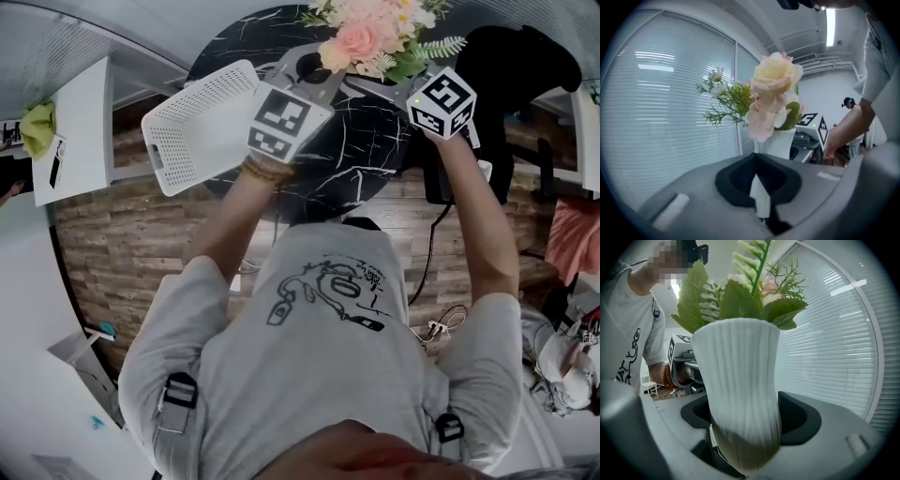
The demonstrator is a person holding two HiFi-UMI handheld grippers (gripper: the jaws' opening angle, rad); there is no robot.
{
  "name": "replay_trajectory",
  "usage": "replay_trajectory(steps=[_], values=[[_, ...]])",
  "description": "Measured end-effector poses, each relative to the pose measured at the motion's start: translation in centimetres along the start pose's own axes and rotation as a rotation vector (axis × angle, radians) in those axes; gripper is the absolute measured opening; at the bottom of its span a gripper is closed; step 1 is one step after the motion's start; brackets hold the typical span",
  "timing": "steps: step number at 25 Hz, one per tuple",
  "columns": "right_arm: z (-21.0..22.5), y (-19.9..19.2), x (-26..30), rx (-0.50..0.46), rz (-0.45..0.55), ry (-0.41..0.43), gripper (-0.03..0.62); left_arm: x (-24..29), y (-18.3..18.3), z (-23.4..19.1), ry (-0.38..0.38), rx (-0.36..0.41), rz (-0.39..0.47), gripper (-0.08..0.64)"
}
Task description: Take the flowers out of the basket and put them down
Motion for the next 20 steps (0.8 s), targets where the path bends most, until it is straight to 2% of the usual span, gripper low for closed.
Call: replay_trajectory(steps=[20], values=[[-2.3, -8.7, 0.0, 0.078, -0.027, 0.005, 0.400, 1.7, -8.3, 1.8, -0.031, -0.119, -0.104, 0.003]])
Point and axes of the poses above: the fingertips, and each gripper's own axes: x forward along the fingers, z to its right, y out of its top, the point moved 6 cm from there along -x, backward along the fingers, and after that the axes turned 7 degrees about -x, right-handed, at the moved point
